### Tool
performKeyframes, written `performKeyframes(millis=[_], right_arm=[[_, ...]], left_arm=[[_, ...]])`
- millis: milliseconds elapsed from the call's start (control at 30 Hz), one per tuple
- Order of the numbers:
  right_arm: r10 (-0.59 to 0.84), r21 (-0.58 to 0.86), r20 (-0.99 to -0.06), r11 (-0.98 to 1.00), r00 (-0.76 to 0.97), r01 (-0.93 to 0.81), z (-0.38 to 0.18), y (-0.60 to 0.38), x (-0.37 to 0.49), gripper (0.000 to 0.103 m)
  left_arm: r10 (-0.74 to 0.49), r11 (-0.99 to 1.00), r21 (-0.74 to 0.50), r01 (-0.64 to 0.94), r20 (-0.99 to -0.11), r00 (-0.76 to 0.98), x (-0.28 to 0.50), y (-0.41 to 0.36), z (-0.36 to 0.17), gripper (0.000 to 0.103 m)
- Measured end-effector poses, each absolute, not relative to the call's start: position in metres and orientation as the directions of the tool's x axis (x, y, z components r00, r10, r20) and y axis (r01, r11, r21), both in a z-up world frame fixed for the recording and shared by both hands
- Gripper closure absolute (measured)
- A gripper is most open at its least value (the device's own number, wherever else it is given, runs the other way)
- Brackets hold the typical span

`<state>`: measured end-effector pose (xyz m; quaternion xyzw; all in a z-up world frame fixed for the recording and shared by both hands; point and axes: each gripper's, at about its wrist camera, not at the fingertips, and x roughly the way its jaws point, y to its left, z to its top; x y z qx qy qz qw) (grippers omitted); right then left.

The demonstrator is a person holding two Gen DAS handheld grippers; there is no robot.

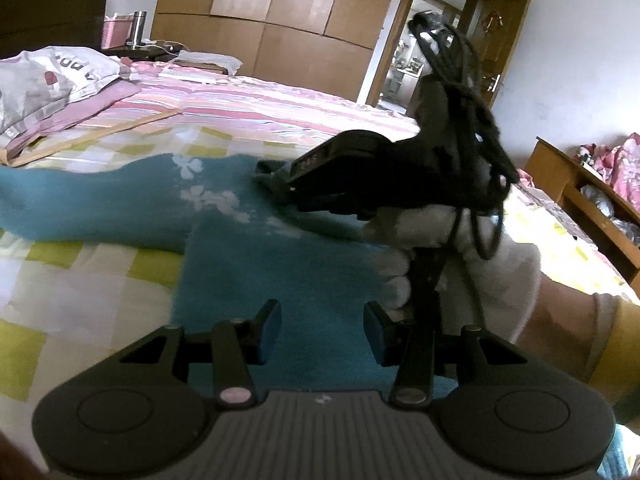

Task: Fold small clothes

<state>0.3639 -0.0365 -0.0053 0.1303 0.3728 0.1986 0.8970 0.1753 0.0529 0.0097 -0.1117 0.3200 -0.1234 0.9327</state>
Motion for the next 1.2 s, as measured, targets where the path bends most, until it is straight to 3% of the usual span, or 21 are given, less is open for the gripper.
performKeyframes(millis=[333, 533, 933, 1200], right_arm=[[0.491, 0.349, -0.577, 0.871, 0.653, -0.346, 0.005, -0.034, 0.344, 0.082], [0.457, 0.342, -0.606, 0.889, 0.652, -0.305, -0.007, -0.031, 0.353, 0.082], [0.454, 0.342, -0.552, 0.888, 0.699, -0.307, -0.02, -0.033, 0.338, 0.082], [0.446, 0.323, -0.544, 0.893, 0.711, -0.313, -0.021, -0.031, 0.334, 0.082]], left_arm=[[-0.233, 0.951, -0.3, 0.069, -0.554, 0.8, 0.182, 0.077, 0.011, 0.053], [-0.114, 0.947, -0.31, -0.078, -0.555, 0.824, 0.191, 0.113, 0.008, 0.052], [0.166, 0.835, -0.342, -0.43, -0.589, 0.791, 0.222, 0.208, -0.015, 0.053], [0.201, 0.779, -0.403, -0.48, -0.565, 0.8, 0.252, 0.237, -0.028, 0.053]])
